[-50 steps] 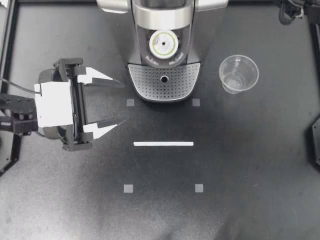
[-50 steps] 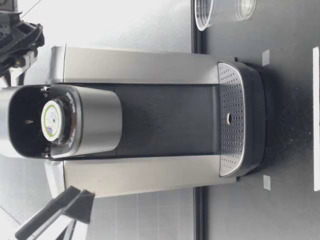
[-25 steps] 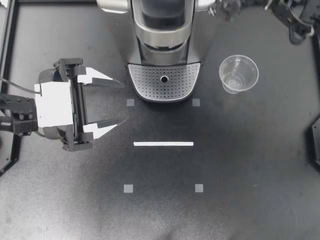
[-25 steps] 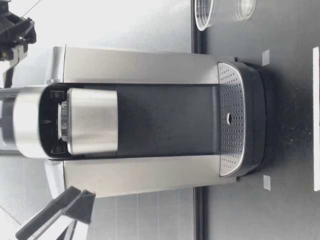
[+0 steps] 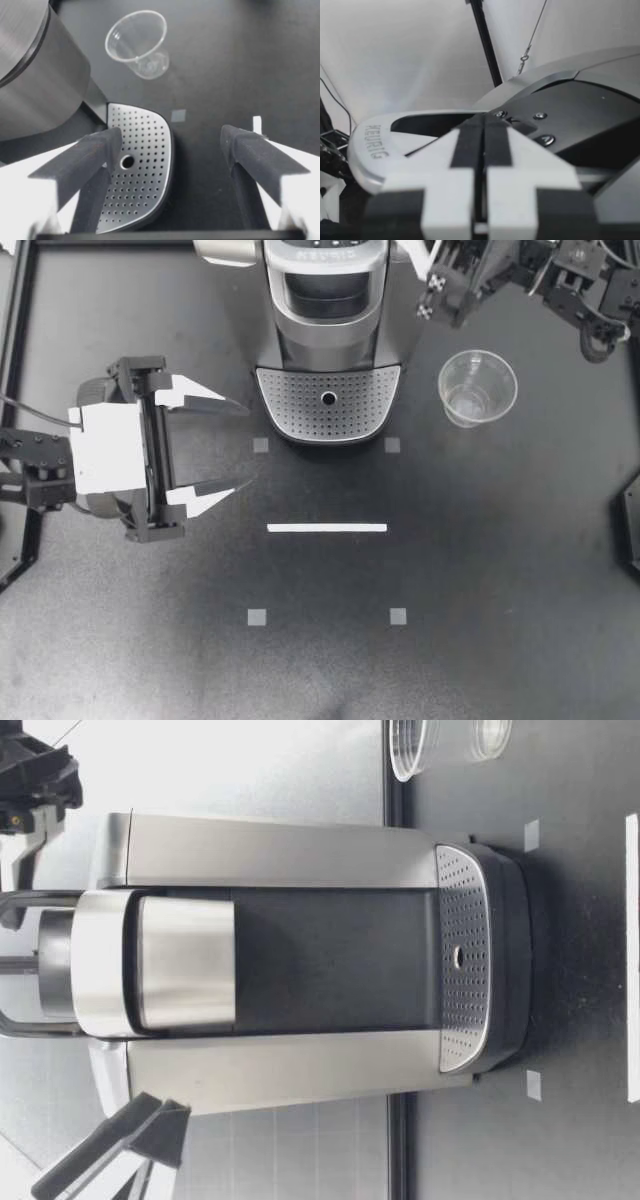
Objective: Place the coffee capsule inside the capsule container, then place the cup onto the center of the cup tray, then push the 'Hot Water' and 'Travel Mug' buttons.
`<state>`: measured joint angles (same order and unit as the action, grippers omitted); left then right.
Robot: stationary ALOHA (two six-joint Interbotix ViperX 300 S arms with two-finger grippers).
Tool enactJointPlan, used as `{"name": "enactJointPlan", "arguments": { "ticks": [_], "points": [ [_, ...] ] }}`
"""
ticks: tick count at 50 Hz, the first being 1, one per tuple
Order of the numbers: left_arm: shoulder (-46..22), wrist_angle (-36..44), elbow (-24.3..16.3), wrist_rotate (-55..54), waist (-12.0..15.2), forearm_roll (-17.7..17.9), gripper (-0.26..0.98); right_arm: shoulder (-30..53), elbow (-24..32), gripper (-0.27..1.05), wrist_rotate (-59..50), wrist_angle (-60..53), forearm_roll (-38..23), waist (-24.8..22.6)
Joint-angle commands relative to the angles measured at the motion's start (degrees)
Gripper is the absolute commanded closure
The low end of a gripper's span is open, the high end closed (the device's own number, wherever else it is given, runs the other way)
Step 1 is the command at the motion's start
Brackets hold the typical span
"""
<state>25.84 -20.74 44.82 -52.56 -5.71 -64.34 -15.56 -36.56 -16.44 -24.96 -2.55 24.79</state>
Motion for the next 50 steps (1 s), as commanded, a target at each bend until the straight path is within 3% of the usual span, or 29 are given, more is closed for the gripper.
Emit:
{"name": "enactJointPlan", "arguments": {
  "ticks": [1,34,42,50],
  "points": [
    [0.4,0.1,-0.6,-0.4,0.0,-0.1,-0.01,-1.2,0.1,0.7,0.0,-0.7,0.0,-0.9],
    [-0.2,0.3,-0.8,-0.6,0.1,-0.2,-0.01,-2.2,-4.2,0.7,-1.0,-0.8,0.4,-4.3],
    [-0.3,0.9,-0.5,-0.6,0.1,-0.2,-0.01,-7.7,-6.2,0.7,-1.2,-0.2,1.2,-4.2],
    [-0.3,1.4,-0.4,-1.6,0.1,0.0,-0.01,-16.8,-13.5,0.7,-1.2,4.3,7.8,-3.9]
  ]
}}
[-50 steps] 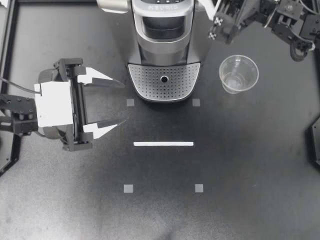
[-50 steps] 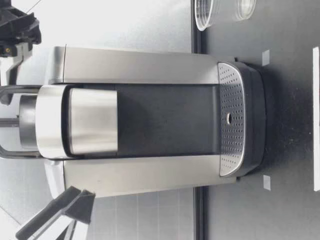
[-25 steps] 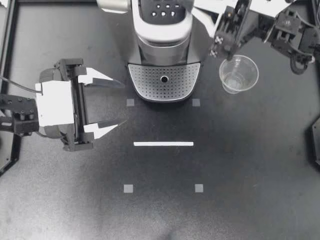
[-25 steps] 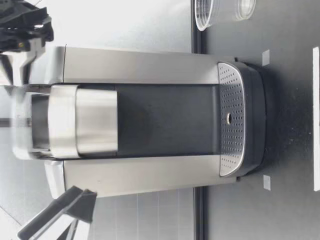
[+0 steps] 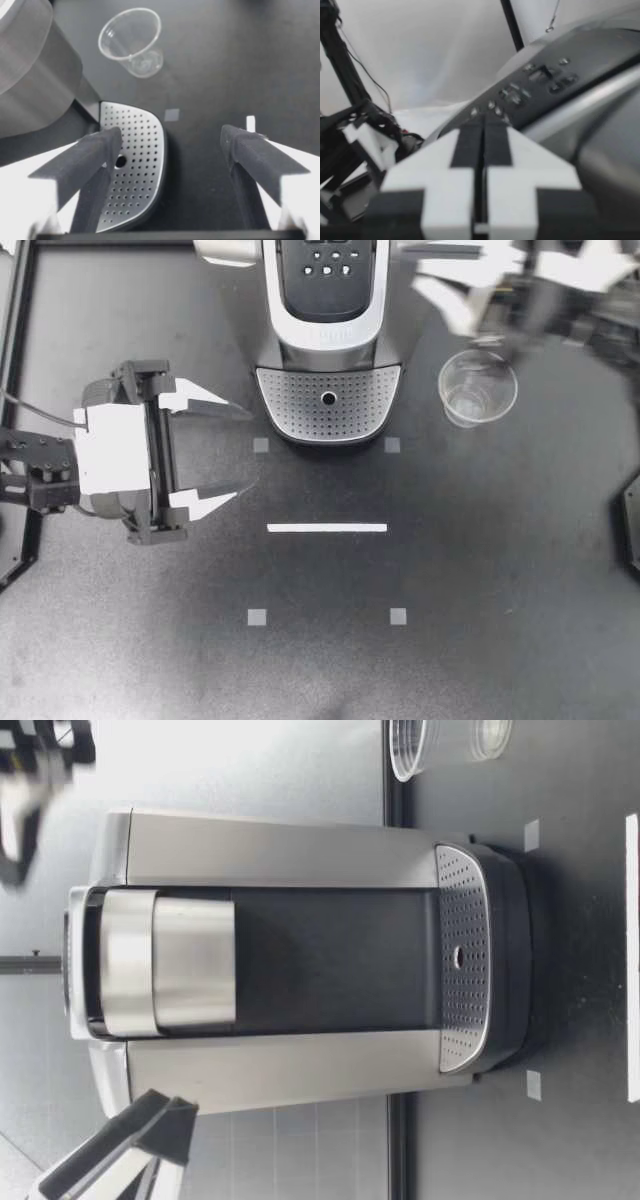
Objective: Place the coffee capsule inside the capsule container, then place the cup onto the center of the cup tray, then push the 'Hot Water' and 'Travel Mug' buttons.
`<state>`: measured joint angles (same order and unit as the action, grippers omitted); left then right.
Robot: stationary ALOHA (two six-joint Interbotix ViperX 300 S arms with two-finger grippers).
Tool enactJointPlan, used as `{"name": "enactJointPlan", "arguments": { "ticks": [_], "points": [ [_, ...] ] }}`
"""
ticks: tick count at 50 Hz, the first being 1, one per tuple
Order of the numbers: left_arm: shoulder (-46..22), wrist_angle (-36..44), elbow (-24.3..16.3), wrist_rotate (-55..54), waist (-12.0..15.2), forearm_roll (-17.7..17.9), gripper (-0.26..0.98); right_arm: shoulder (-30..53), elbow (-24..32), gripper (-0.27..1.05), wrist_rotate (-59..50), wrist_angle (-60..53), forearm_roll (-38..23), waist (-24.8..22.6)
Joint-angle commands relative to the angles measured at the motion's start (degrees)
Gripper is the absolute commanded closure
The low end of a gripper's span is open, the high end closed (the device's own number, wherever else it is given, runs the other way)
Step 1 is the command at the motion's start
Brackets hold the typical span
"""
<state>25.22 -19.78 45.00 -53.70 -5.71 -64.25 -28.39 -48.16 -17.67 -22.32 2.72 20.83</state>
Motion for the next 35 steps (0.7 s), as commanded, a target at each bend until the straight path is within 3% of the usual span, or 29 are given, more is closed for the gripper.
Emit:
{"name": "enactJointPlan", "arguments": {
  "ticks": [1,14,35],
  "points": [
    [0.4,0.5,-0.4,-0.7,0.1,-0.1,-0.01,-5.0,-3.2,0.7,0.0,2.5,3.5,0.3],
    [0.2,0.6,1.1,-3.9,0.1,-0.1,-0.01,-15.4,-17.8,0.7,-1.3,13.1,17.8,5.1],
    [-1.4,1.5,1.1,-4.0,0.1,-0.1,-0.01,-16.2,-26.0,0.69,-10.7,20.9,18.1,12.7]
  ]
}}
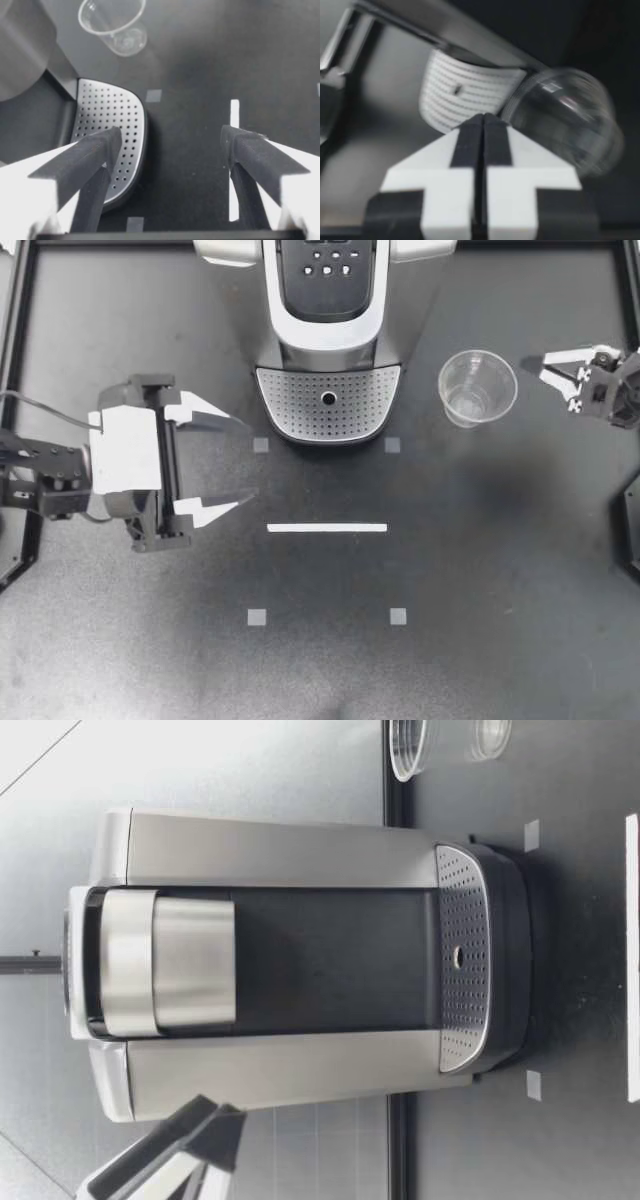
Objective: Place the coffee capsule inside the capsule container, then place the cup onto the center of the cup tray, then push the 'Hot Water' and 'Travel Mug' buttons.
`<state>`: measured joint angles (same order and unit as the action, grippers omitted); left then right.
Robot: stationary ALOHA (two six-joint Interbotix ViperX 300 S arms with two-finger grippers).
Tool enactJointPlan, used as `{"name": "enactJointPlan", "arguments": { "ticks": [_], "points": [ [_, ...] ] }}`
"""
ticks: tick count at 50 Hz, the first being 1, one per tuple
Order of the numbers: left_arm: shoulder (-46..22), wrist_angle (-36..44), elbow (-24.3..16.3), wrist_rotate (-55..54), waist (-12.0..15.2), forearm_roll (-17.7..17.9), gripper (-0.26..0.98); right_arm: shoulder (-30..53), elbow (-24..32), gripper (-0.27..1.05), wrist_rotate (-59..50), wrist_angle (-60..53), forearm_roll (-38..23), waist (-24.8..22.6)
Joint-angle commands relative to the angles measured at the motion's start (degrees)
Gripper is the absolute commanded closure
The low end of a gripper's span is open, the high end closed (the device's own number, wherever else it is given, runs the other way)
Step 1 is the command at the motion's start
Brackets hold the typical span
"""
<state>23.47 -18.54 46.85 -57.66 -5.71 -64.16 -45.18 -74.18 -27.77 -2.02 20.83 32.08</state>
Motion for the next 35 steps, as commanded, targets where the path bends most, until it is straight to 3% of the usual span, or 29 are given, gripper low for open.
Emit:
{"name": "enactJointPlan", "arguments": {
  "ticks": [1,11,27,35],
  "points": [
    [0.4,0.3,-0.6,-0.1,0.1,-0.2,-0.01,0.8,-0.3,0.69,-0.9,0.8,0.0,1.8],
    [0.3,-0.1,-0.5,-0.1,0.1,-0.2,-0.01,2.5,-1.3,0.58,-1.2,2.3,-0.2,2.5],
    [-0.7,-0.2,-0.6,-0.1,0.1,-0.2,-0.01,10.3,-0.1,0.26,-1.3,2.3,-0.2,2.5],
    [-1.0,-0.2,-0.6,-0.1,0.1,-0.2,-0.01,14.2,2.0,0.23,-1.0,1.9,-0.2,2.5]
  ]
}}
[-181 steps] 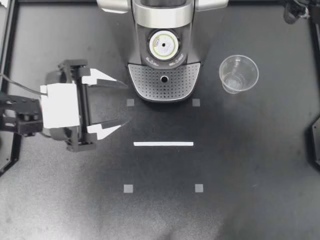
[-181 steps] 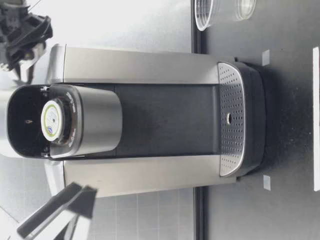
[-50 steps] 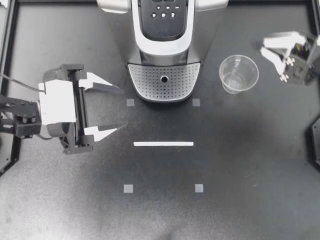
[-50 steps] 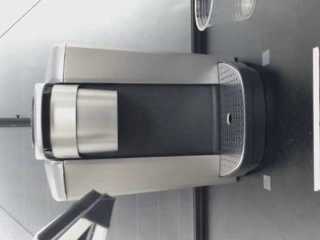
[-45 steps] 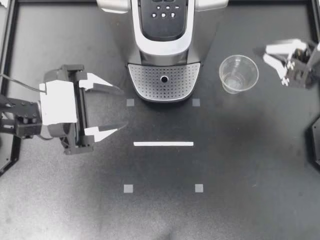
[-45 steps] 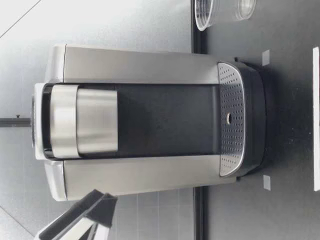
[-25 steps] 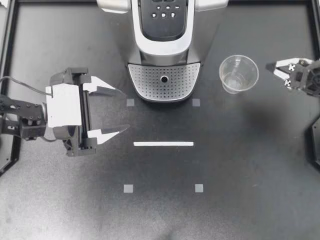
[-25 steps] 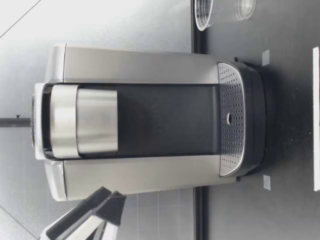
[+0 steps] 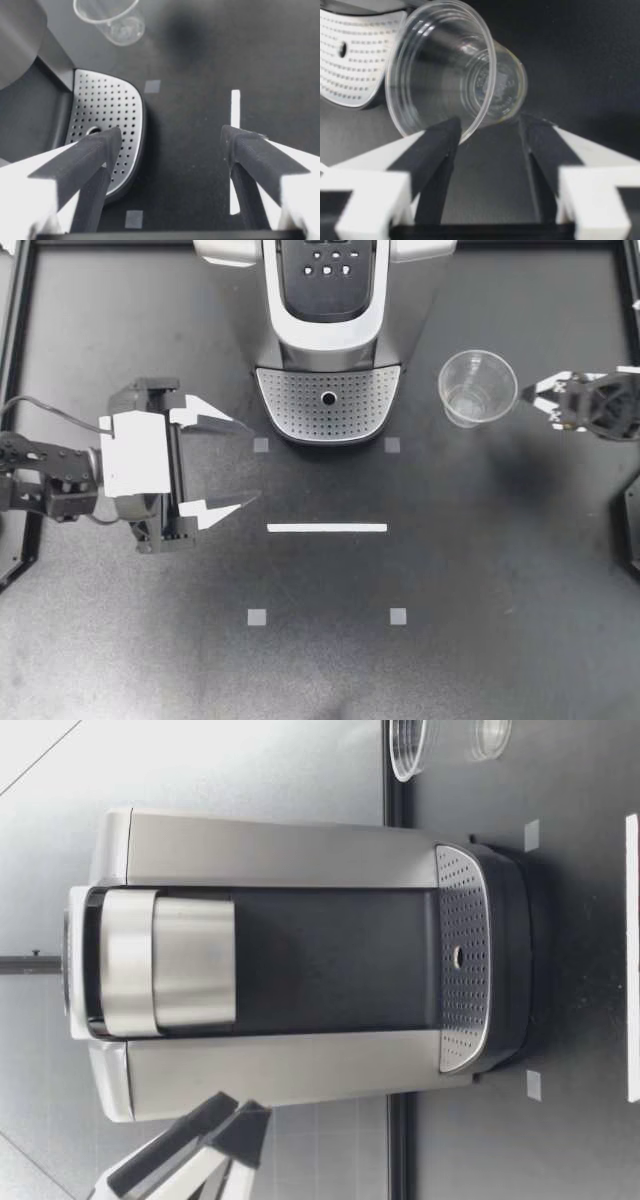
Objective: Place the coffee capsule inside the capsule container, then place the cup onto the center of the cup tray, then push the 'Hot Water' and 'Travel Mug' buttons.
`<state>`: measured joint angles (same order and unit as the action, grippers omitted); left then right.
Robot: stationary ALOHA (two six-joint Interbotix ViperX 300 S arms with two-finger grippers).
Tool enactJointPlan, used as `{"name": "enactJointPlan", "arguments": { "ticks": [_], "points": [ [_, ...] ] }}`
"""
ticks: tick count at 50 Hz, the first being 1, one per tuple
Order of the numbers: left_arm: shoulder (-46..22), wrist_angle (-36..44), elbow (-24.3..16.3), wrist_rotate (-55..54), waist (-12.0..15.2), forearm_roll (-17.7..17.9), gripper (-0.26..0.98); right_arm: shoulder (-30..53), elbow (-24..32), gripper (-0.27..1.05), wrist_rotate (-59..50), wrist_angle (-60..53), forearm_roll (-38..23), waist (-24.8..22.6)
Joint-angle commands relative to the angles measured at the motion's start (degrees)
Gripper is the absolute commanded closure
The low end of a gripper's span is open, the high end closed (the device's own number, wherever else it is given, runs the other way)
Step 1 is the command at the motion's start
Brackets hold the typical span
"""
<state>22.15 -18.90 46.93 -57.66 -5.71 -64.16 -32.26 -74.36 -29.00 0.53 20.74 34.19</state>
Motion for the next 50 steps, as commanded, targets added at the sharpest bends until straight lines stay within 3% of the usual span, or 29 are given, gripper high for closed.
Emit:
{"name": "enactJointPlan", "arguments": {
  "ticks": [1,24,50],
  "points": [
    [0.4,0.2,-0.7,-0.1,0.1,-0.2,-0.01,1.6,2.4,0.23,0.4,-0.6,-0.1,0.4],
    [0.3,0.1,-0.5,-0.1,0.1,-0.2,-0.01,7.3,4.8,0.25,0.4,-0.4,-0.2,0.4],
    [0.3,0.0,-0.3,-0.1,0.1,-0.2,-0.01,4.7,5.1,0.65,-0.2,0.9,-0.1,0.3]
  ]
}}
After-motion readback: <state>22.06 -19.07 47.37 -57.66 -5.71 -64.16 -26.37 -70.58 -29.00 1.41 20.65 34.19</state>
